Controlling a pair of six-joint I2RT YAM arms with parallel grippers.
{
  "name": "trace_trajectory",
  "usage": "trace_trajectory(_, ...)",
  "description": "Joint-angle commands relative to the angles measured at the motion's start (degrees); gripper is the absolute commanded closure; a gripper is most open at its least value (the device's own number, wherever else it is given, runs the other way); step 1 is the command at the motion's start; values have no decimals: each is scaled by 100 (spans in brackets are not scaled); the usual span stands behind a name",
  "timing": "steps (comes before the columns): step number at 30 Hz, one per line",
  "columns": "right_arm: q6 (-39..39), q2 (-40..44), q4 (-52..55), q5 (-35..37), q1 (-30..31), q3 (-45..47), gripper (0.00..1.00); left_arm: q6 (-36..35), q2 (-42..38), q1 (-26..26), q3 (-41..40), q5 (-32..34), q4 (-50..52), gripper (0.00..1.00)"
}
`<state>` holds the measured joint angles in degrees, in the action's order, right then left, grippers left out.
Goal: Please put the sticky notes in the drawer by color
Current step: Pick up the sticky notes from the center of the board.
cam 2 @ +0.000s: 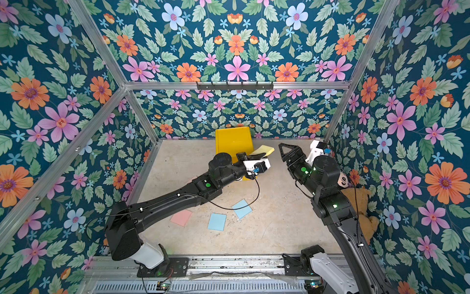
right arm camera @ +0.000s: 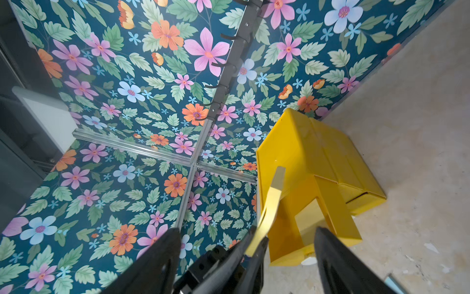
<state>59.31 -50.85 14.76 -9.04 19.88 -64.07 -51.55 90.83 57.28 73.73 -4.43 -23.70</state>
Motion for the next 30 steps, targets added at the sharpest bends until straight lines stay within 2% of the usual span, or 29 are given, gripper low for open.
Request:
trace_trajectory(1,286,-124,12,-238,-11,-60,16,-1395,31,219,-77,669,-505,100)
trace_trajectory(4,384,-166,107,-189,-19,-68,22,-1878,86,413,-224,1026,-807,100)
trace_trajectory(7,434,-221,325,-86,-37,-122,24,-2171,119,532,-331,1237,-1069,100)
trace_trajectory(13,424,-402,459,-158,-37,-162,24,-2628,177,703,-408,1504,-1289,100)
trace_trajectory(20,430,-555,207,-419,-46,-4,32,-2864,234,840,-430,1689,-1348,100)
trace_trajectory(25,476,-676,-112,-730,-50,121,41,-2796,225,904,-474,1687,-1406,100)
trace_trajectory(30,483,-745,-138,-764,-55,124,59,-2707,173,926,-496,1660,-1349,100)
